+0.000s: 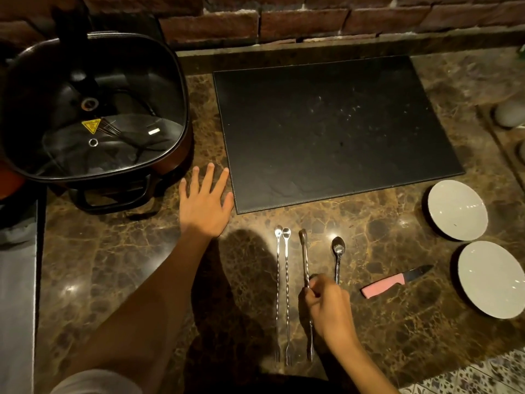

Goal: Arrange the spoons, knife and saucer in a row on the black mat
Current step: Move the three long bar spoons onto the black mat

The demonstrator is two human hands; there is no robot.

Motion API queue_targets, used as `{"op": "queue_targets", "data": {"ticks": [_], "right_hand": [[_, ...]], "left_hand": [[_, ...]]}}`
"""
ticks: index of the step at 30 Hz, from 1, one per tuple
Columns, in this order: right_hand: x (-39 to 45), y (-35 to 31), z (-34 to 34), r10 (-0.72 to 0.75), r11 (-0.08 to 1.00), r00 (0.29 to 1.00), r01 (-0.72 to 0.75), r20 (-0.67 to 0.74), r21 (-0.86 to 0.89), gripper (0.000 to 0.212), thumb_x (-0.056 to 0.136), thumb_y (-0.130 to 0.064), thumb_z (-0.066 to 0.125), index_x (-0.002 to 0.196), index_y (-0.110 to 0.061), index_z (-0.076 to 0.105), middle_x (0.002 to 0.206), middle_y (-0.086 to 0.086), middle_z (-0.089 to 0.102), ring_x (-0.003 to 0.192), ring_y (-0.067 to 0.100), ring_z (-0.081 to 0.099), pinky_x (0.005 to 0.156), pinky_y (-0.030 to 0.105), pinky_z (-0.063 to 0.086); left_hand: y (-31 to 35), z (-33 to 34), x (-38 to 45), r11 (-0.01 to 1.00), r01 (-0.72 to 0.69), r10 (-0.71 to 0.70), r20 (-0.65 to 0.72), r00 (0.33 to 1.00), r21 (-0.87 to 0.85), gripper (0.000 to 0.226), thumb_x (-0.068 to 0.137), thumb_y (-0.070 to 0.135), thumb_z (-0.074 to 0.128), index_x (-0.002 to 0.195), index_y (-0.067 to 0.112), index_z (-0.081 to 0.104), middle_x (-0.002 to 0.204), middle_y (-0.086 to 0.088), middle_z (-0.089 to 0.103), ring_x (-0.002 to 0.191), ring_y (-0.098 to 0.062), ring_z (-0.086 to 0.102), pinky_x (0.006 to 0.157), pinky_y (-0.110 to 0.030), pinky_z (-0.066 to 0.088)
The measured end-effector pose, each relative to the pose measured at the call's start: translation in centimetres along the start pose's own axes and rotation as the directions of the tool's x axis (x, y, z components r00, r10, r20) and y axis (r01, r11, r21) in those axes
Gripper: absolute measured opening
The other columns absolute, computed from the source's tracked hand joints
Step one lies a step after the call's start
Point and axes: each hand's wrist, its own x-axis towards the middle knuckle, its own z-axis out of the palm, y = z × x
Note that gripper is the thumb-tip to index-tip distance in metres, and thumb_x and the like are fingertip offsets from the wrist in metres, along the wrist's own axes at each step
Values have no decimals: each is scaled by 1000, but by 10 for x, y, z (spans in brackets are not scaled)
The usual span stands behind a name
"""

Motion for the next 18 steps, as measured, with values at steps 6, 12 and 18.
{"op": "queue_targets", "data": {"ticks": [6, 12, 18], "right_hand": [[68, -42, -20, -100, 994, 992, 104, -72, 45, 14, 90, -6, 60, 81, -17, 57, 69, -8, 60, 62, 4, 58, 56, 15, 47], [164, -114, -22, -98, 994, 988, 103, -123, 41, 15, 88, -10, 54, 74, -15, 59, 79, 7, 65, 81, 28, 63, 67, 28, 43], [213, -154, -11, -108, 994, 988, 105, -108, -33, 10, 88, -11, 57, 91, -8, 65, 105, 20, 64, 95, 41, 63, 74, 38, 52]], "left_hand": [[2, 0, -2, 1000, 10, -10, -12, 1000, 0, 60, 104, 52, 25, 162, 35, 26, 170, -3, 28, 157, -34, 20, 124, -58, 17], [4, 0, -4, 1000, 2, -3, -89, 996, -19, 59, 102, 48, 35, 159, 32, 37, 166, -5, 35, 155, -35, 27, 123, -59, 20], [0, 3, -5, 997, -69, 63, -246, 967, -15, 53, 105, 43, 45, 155, 25, 47, 162, -10, 43, 150, -39, 37, 118, -62, 30]]}}
